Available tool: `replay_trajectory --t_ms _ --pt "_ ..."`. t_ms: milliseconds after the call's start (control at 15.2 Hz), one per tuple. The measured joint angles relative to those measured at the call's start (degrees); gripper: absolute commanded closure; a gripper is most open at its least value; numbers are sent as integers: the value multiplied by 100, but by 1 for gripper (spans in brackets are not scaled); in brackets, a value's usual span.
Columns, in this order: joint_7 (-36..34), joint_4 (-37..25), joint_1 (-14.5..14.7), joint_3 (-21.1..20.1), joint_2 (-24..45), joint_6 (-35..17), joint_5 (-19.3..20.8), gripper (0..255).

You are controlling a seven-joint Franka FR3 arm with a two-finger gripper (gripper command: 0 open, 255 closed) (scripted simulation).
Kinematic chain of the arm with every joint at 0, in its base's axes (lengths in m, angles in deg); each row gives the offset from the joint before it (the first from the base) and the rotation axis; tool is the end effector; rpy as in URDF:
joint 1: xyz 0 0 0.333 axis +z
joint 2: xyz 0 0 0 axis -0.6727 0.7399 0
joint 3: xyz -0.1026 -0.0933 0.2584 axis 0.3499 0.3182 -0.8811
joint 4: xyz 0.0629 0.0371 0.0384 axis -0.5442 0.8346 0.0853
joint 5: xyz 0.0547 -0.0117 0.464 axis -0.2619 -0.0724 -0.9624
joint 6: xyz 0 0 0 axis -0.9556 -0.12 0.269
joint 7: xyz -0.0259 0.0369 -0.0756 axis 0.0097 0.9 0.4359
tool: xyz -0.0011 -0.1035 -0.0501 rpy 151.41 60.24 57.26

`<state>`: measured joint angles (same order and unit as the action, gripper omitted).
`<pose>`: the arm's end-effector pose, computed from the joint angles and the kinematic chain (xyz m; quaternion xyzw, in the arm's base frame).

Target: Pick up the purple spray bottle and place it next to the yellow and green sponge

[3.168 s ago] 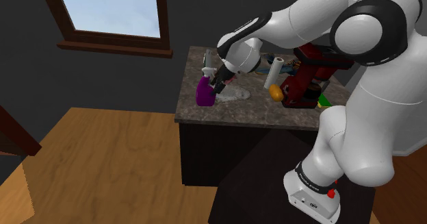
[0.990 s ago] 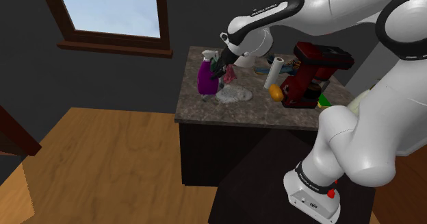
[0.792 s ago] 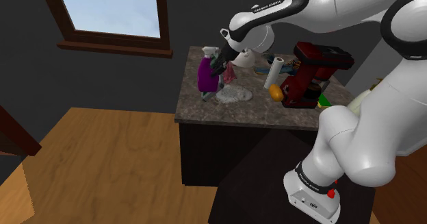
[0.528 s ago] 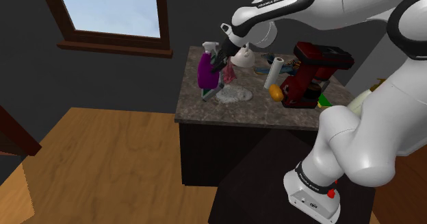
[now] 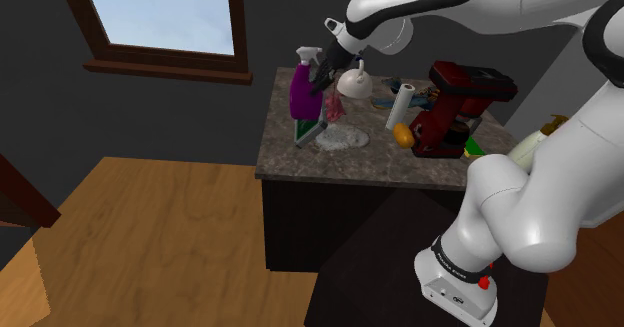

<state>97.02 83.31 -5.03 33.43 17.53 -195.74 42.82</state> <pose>0.6001 -0.0661 0.4047 -0.8972 -0.3660 -0.2292 0.0927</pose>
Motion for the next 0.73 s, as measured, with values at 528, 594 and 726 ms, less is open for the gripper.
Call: replay_trajectory --t_ms 528,594,726 --pt "-445 -368 -119 -174 -279 509 411 255" --pt "-489 -432 -123 -190 -289 574 438 255" --pt "-555 -574 -130 -207 -296 715 477 255"
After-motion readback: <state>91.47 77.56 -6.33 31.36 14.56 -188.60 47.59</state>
